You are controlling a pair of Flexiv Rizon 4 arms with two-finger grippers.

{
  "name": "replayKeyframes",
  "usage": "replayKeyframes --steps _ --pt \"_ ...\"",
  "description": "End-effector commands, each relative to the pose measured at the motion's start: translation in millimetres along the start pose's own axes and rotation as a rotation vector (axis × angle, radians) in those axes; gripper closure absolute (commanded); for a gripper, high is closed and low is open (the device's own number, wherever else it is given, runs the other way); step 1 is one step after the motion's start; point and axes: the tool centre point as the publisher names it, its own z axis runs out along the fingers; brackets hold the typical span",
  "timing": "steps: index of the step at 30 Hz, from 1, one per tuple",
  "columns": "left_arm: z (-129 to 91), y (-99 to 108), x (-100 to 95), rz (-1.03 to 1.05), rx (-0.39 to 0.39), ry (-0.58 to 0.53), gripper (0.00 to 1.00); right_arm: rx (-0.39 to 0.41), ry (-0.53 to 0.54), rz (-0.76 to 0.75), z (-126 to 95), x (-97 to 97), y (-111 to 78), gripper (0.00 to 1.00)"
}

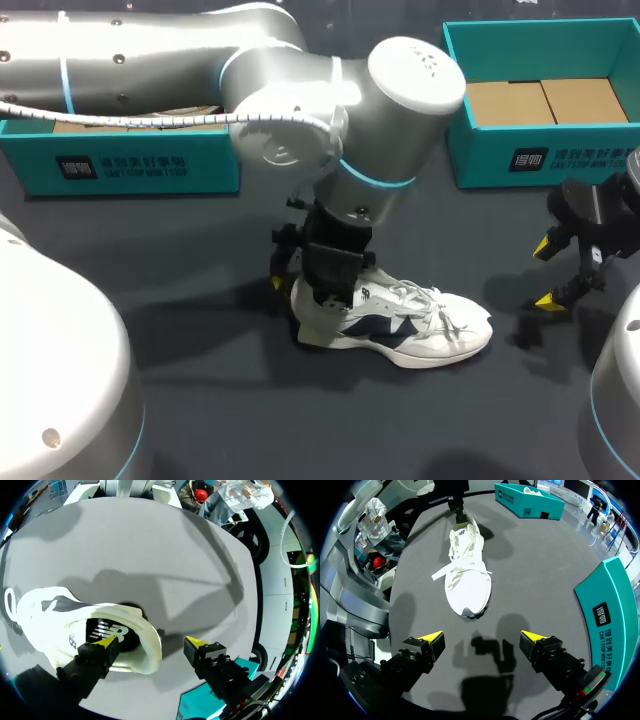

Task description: Take the shoe out of the shoebox, open the shoe tongue, remove and reinsert the insole, then place the shoe into the shoebox

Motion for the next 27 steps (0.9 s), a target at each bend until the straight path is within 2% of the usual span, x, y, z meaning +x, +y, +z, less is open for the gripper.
replayKeyframes --steps 1,4,11,14,27 --pt "-34 -6 36.8 0.003 0.032 -0.128 0.0 0.0 -0.003 -0.001 0 1.9 -0.7 0.0" --pt "-52 -7 46.6 -0.011 0.132 -0.211 0.0 0.0 -0.003 -0.001 0 1.9 -0.7 0.0" --pt "-83 -16 71.0 -0.112 0.307 -0.384 0.0 0.0 -0.003 -0.001 0 1.9 -0.7 0.0" --pt "-89 -19 87.2 -0.18 0.452 -0.452 0.0 0.0 -0.003 -0.001 0 1.9 -0.7 0.0" --pt "-89 -19 87.2 -0.18 0.452 -0.452 0.0 0.0 -0.003 -0.001 0 1.9 -0.7 0.0"
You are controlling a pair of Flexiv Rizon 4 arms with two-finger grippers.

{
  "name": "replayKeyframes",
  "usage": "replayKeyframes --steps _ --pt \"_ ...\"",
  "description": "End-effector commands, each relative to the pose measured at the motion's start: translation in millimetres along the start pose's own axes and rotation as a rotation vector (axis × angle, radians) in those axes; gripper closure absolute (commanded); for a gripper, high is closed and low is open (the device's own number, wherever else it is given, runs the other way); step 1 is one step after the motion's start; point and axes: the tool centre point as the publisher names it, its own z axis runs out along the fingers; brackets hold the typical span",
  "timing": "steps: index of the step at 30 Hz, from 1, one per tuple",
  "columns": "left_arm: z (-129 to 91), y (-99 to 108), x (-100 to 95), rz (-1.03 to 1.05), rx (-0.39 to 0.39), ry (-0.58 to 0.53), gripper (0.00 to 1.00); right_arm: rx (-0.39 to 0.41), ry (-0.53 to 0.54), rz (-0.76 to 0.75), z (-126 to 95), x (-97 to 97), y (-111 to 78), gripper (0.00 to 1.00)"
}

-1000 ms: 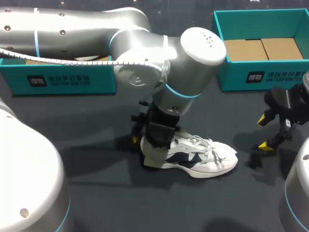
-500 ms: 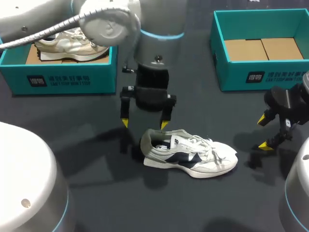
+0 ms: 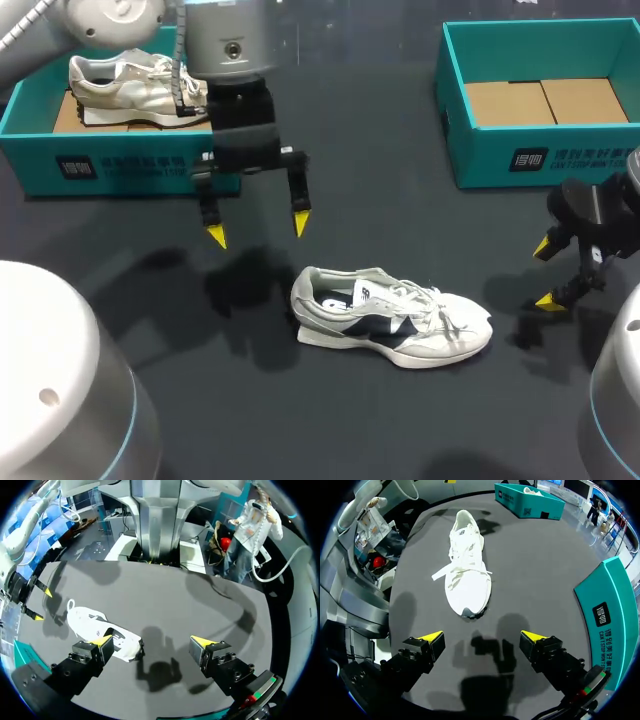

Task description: Take the shoe out of the shoebox, open the shoe tongue, remove and reinsert the insole, then place the shoe into the shoebox

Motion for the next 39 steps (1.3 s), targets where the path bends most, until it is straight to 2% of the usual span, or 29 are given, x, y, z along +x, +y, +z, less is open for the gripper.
replayKeyframes --steps 1,2,5,10,14,22,23,35,37,39 --pt "2 -2 5.9 0.002 -0.008 -0.102 0.0 0.0 -0.003 -0.001 0 1.9 -0.8 0.0" --pt "2 -2 5.9 0.002 -0.008 -0.102 0.0 0.0 -0.003 -0.001 0 1.9 -0.8 0.0" --pt "-7 1 14.8 -0.115 0.077 -0.176 0.0 0.0 -0.003 -0.001 0 1.9 -0.8 0.0" --pt "-5 15 37.1 -0.277 0.123 -0.285 0.0 0.0 -0.003 -0.001 0 1.9 -0.8 0.0" --pt "-1 26 55.8 -0.382 0.195 -0.345 0.0 0.0 -0.003 -0.001 0 1.9 -0.8 0.0" --pt "13 35 84.7 -0.612 0.435 -0.528 0.0 0.0 -0.003 -0.001 0 1.9 -0.8 0.0" --pt "15 35 87.0 -0.626 0.415 -0.532 0.0 0.0 -0.003 -0.001 0 1.9 -0.8 0.0" --pt "15 35 87.0 -0.626 0.415 -0.532 0.0 0.0 -0.003 -0.001 0 1.9 -0.8 0.0" --pt "20 32 93.1 -0.622 0.496 -0.546 0.0 0.0 -0.003 -0.001 0 1.9 -0.8 0.0" --pt "27 33 97.6 -0.652 0.522 -0.579 0.0 0.0 -0.003 -0.001 0 1.9 -0.8 0.0"
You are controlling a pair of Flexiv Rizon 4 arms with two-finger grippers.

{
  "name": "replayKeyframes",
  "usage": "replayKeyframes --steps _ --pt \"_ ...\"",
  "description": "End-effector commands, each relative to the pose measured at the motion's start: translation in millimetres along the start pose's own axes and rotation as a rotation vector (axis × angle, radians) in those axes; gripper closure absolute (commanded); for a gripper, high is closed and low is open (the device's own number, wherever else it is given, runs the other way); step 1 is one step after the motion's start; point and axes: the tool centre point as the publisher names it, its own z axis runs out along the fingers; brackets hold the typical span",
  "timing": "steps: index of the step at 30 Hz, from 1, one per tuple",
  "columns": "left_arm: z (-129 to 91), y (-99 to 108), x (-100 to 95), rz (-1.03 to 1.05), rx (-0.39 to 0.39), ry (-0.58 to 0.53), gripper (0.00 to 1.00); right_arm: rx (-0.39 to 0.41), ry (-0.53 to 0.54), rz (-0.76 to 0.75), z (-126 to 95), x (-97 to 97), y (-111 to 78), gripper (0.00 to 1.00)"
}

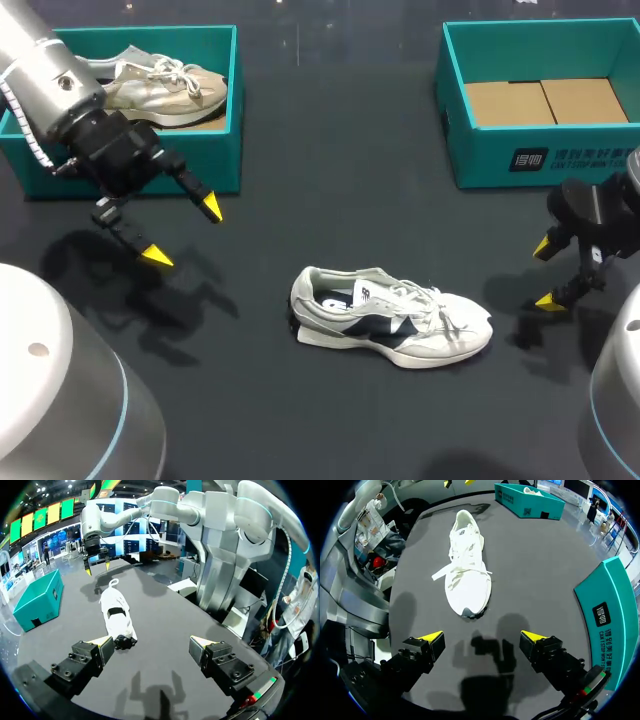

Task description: Take the shoe out of the shoebox, open the shoe tongue, remove and reinsert the insole, then place the shoe into the shoebox

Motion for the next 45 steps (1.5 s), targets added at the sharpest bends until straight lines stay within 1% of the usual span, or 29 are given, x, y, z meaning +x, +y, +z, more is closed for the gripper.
replayKeyframes --steps 1,2,5,10,11,12,13,23,24,25,26,28,29,30,32,34,35,38,45 --pt "6 17 11.5 -0.035 0.086 -0.096 0.0 0.0 -0.003 0.0 0 1.9 -0.8 0.0" --pt "6 20 13.0 -0.048 0.101 -0.11 0.0 0.0 -0.003 0.0 0 1.9 -0.8 0.0" --pt "7 24 16.9 -0.074 0.159 -0.103 0.0 0.0 -0.003 0.0 0 1.9 -0.8 0.0" --pt "11 31 20.1 -0.122 0.197 -0.132 0.0 0.0 -0.003 0.0 0 1.9 -0.8 0.0" --pt "12 32 20.6 -0.136 0.199 -0.129 0.0 0.0 -0.003 0.0 0 1.9 -0.8 0.0" --pt "14 32 21.6 -0.141 0.179 -0.129 0.0 0.0 -0.003 0.0 0 1.9 -0.8 0.0" --pt "15 33 22.4 -0.133 0.132 -0.144 0.0 0.0 -0.003 0.0 0 1.9 -0.8 0.0" --pt "15 33 22.4 -0.133 0.132 -0.144 0.0 0.0 -0.003 0.0 0 1.9 -0.8 0.0" --pt "18 37 22.1 -0.146 0.173 -0.154 0.0 0.0 -0.003 0.0 0 1.9 -0.8 0.0" --pt "21 41 21.5 -0.152 0.182 -0.157 0.0 0.0 -0.003 0.0 0 1.9 -0.8 0.0" --pt "24 46 20.9 -0.153 0.184 -0.192 0.0 0.0 -0.003 0.0 0 1.9 -0.8 0.0" --pt "28 52 20.8 -0.163 0.213 -0.204 0.0 0.0 -0.003 0.0 0 1.9 -0.8 0.0" --pt "29 55 21.2 -0.169 0.226 -0.228 0.0 0.0 -0.003 0.0 0 1.9 -0.8 0.0" --pt "30 58 21.4 -0.168 0.224 -0.247 0.0 0.0 -0.003 0.0 0 1.9 -0.8 0.0" --pt "32 63 23.1 -0.178 0.263 -0.272 0.0 0.0 -0.003 0.0 0 1.9 -0.8 0.0" --pt "34 68 25.2 -0.179 0.265 -0.305 0.0 0.0 -0.003 0.0 0 1.9 -0.8 0.0" --pt "34 70 26.2 -0.184 0.282 -0.321 0.0 0.0 -0.003 0.0 0 1.9 -0.8 0.0" --pt "35 78 27.4 -0.196 0.274 -0.403 0.0 0.0 -0.003 0.0 0 1.9 -0.8 0.0" --pt "35 78 27.4 -0.196 0.274 -0.403 0.0 0.0 -0.003 0.0 0 1.9 -0.8 0.0"
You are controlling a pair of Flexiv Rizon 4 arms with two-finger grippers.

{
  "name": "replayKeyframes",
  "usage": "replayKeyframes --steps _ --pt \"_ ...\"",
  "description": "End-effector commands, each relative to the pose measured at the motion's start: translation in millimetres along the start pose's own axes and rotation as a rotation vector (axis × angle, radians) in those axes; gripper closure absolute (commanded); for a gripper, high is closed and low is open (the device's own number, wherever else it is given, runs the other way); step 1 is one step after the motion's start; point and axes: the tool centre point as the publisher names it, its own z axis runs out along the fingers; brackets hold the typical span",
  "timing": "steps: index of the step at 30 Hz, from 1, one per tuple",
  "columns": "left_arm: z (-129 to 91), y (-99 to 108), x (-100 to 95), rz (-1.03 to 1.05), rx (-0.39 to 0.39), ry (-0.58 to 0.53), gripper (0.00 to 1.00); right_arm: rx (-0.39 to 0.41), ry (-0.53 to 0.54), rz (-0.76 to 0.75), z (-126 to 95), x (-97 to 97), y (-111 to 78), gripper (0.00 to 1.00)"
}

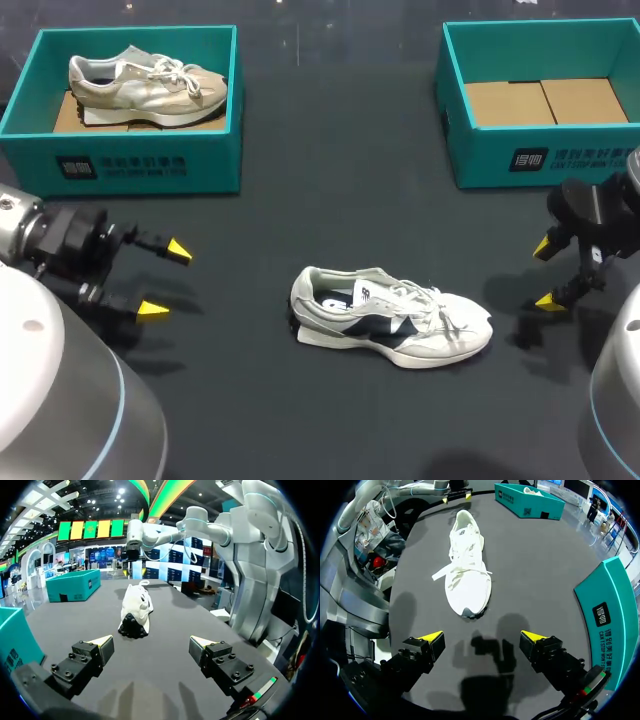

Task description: Take the shoe out of the shoebox, open the shoe tongue, remove and reinsert the insole, then place the shoe into the shoebox

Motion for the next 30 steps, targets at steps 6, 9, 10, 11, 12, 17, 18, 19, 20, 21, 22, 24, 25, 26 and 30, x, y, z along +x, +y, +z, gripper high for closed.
replayKeyframes --steps 6,9,10,11,12,17,18,19,20,21,22,24,25,26,30 --pt "5 6 3.7 0.035 -0.02 -0.057 0.0 0.0 -0.003 -0.001 0 1.9 -0.8 0.0" --pt "11 18 1.0 0.018 0.025 -0.045 0.0 0.0 -0.003 -0.001 0 1.9 -0.8 0.0" --pt "12 22 -0.5 0.012 0.039 -0.049 0.0 0.0 -0.003 -0.001 0 1.9 -0.8 0.0" --pt "13 25 -2.1 0.005 0.059 -0.051 0.0 0.0 -0.003 -0.001 0 1.9 -0.8 0.0" --pt "14 27 -3.3 0.003 0.059 -0.047 0.0 0.0 -0.003 -0.001 0 1.9 -0.8 0.0" --pt "15 32 -6.6 0.014 0.054 -0.063 0.0 0.0 -0.003 -0.001 0 1.9 -0.8 0.0" --pt "15 32 -6.7 0.015 0.055 -0.062 0.0 0.0 -0.003 -0.001 0 1.9 -0.8 0.0" --pt "15 32 -6.8 0.018 0.055 -0.065 0.0 0.0 -0.003 -0.001 0 1.9 -0.8 0.0" --pt "15 32 -6.9 0.019 0.056 -0.065 0.0 0.0 -0.003 -0.001 0 1.9 -0.8 0.0" --pt "15 32 -7.1 0.019 0.054 -0.067 0.0 0.0 -0.003 -0.001 0 1.9 -0.8 0.0" --pt "15 33 -7.5 0.02 0.053 -0.069 0.0 0.0 -0.003 -0.001 0 1.9 -0.8 0.0" --pt "14 34 -8.6 0.018 0.051 -0.078 0.0 0.0 -0.003 -0.001 0 1.9 -0.8 0.0" --pt "14 35 -9.4 0.018 0.051 -0.079 0.0 0.0 -0.003 -0.001 0 1.9 -0.8 0.0" --pt "14 36 -9.7 0.018 0.052 -0.083 0.0 0.0 -0.003 -0.001 0 1.9 -0.8 0.0" --pt "13 37 -11.6 0.013 0.057 -0.088 0.0 0.0 -0.003 -0.001 0 1.9 -0.8 0.0"
